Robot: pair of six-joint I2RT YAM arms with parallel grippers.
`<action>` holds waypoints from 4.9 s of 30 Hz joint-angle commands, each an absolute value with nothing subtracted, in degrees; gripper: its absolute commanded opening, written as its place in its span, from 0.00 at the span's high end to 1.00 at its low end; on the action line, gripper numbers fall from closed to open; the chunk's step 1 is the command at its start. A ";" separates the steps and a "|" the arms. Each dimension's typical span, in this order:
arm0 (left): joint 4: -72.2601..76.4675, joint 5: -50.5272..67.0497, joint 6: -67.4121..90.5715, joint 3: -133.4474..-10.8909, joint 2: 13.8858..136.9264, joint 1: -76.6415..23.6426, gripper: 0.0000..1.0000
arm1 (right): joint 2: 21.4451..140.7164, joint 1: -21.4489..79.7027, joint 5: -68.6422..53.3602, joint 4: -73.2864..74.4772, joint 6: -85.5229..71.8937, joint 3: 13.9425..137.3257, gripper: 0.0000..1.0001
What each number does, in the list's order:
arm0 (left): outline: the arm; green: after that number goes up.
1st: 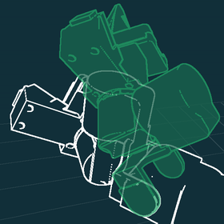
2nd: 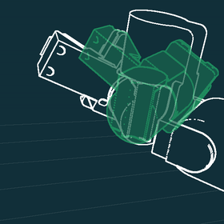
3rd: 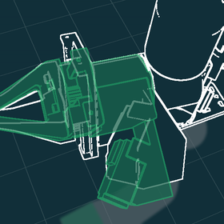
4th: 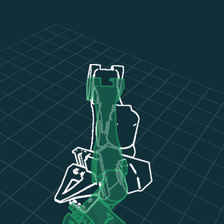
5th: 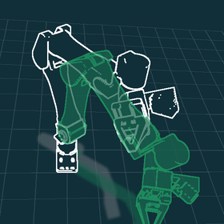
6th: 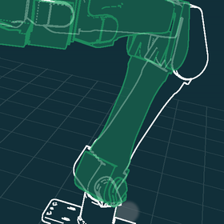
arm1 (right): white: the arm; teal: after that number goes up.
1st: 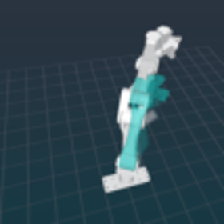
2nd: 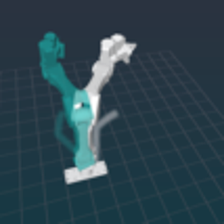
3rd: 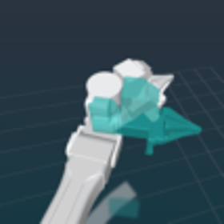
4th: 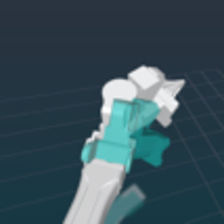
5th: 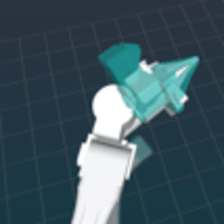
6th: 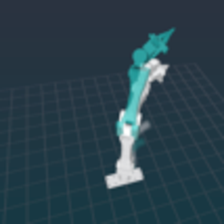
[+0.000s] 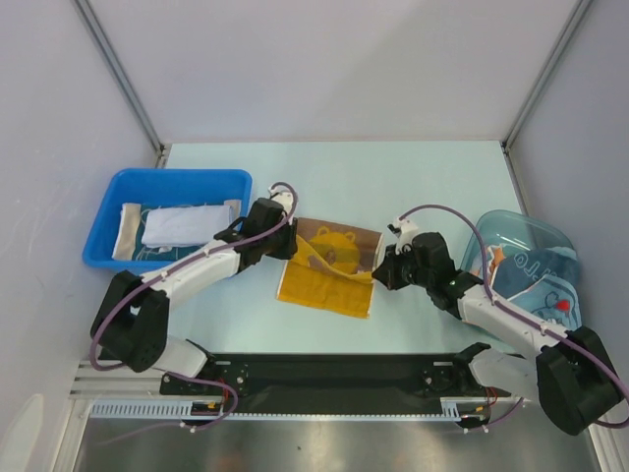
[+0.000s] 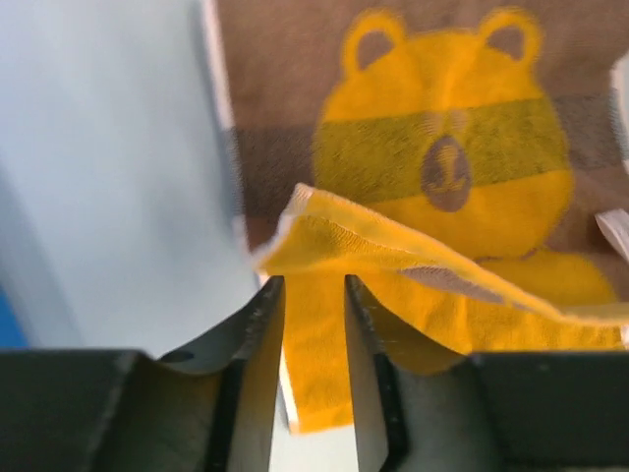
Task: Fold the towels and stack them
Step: Fold the towel
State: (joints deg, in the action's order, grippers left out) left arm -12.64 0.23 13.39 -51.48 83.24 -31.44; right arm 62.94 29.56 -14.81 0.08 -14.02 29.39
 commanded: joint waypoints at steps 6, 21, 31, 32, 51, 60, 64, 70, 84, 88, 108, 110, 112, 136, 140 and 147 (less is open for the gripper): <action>-17.93 -5.89 27.50 -50.01 76.38 -32.43 0.46 | 61.70 35.32 -15.82 -2.63 -16.96 27.16 1.00; -18.35 -9.66 34.37 -56.94 92.09 -34.80 0.32 | 62.49 38.58 -12.92 -4.92 -18.63 23.47 1.00; -30.05 -21.69 37.87 -70.57 99.32 -35.51 0.44 | 63.46 38.93 -12.39 -6.50 -18.90 22.68 1.00; -30.49 -22.14 38.40 -70.84 99.06 -35.68 0.49 | 63.54 38.94 -12.48 -6.68 -18.90 22.68 1.00; -38.76 -18.99 48.34 -78.66 111.44 -37.70 0.57 | 61.26 40.61 -12.75 -8.88 -18.81 20.30 1.00; -39.90 -19.07 48.16 -79.54 112.15 -37.71 0.74 | 61.70 40.69 -12.83 -9.14 -18.63 20.39 1.00; -41.92 -20.39 47.03 -81.56 111.45 -37.71 0.98 | 62.22 40.69 -12.66 -9.05 -18.63 20.57 1.00; -44.38 -22.06 44.65 -83.58 109.86 -38.32 1.00 | 62.67 40.69 -11.95 -8.62 -18.54 21.00 1.00; -36.13 -16.01 32.88 -95.86 103.44 -33.33 1.00 | 70.82 24.28 -2.89 -8.34 -12.66 45.33 1.00; -30.08 -9.85 31.03 -100.45 105.38 -29.01 1.00 | 82.32 17.42 -8.25 -9.84 -8.71 60.60 1.00; -6.77 1.93 31.91 -69.98 97.30 -25.84 1.00 | 83.59 24.16 -7.48 2.80 -2.72 54.50 1.00; -7.38 2.20 30.68 -67.95 95.20 -26.36 1.00 | 82.62 25.31 -5.72 4.83 -4.65 51.95 1.00; -8.78 1.15 30.15 -64.52 93.79 -26.80 1.00 | 80.09 27.06 -4.23 6.23 -5.71 49.24 1.00; -16.34 -11.06 35.33 -43.42 79.98 -34.01 0.61 | 68.29 42.89 -2.29 10.37 -18.46 32.88 1.00; -16.61 -11.07 35.16 -43.33 79.10 -35.15 0.52 | 68.20 43.15 -2.90 9.32 -18.28 31.91 1.00; -18.99 -9.94 35.77 -43.25 79.37 -35.60 0.51 | 67.50 43.15 -2.72 9.14 -17.75 31.29 1.00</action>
State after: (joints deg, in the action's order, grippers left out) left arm -17.87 -9.06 34.59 -43.40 81.08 -35.35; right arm 69.32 42.81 -2.42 10.92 -17.56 31.73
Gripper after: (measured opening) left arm 0.489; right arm 0.011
